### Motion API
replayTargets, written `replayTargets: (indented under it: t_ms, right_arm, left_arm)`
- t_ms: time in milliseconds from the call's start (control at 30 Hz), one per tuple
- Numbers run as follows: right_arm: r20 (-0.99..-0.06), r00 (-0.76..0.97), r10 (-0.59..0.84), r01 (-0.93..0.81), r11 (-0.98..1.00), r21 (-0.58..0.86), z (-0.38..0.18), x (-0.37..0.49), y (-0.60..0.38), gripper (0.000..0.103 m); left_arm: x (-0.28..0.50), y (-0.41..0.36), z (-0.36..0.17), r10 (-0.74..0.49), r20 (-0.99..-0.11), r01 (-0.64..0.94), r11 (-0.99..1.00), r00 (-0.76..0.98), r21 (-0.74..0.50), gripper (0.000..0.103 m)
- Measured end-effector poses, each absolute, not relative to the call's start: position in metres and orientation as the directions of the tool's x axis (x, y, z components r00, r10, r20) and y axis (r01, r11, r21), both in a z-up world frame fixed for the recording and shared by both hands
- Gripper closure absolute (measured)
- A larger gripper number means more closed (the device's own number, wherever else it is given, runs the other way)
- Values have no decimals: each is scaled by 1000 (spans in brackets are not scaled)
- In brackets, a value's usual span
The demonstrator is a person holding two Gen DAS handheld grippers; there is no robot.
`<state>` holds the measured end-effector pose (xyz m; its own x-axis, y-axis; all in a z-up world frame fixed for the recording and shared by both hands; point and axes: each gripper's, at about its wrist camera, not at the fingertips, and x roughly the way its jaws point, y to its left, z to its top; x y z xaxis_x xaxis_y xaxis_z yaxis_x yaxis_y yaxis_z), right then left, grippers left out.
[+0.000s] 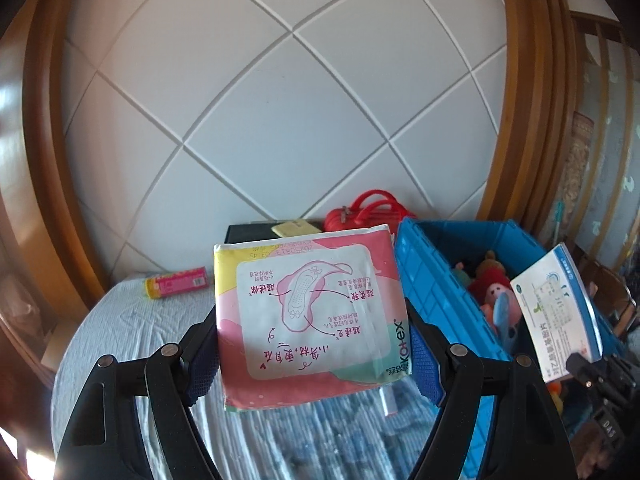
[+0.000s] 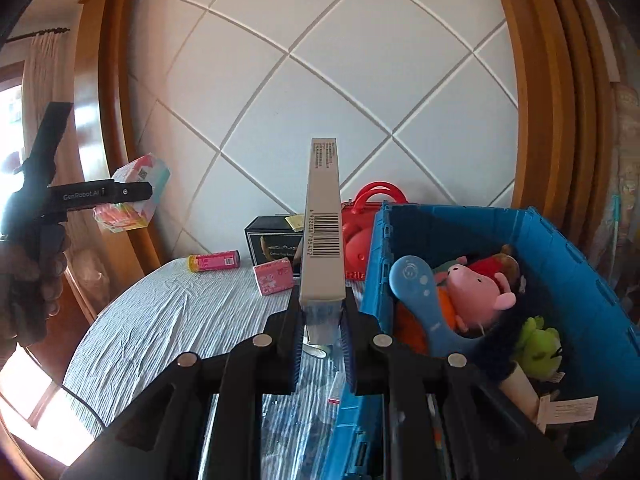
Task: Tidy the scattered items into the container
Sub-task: 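Carry the pink pad pack and white box with both tools to the crate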
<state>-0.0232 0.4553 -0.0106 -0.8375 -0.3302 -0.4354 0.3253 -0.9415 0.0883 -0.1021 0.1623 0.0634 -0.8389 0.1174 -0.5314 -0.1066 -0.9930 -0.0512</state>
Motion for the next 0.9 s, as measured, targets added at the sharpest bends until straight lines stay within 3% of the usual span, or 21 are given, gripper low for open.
replayTargets:
  t_ms: [900]
  right_arm:
    - [-473,-876,-91,41,-992,117,-21,-12,596,87]
  left_arm:
    - [-178,402,79,424,-542,-481,-876,-726,-40,24]
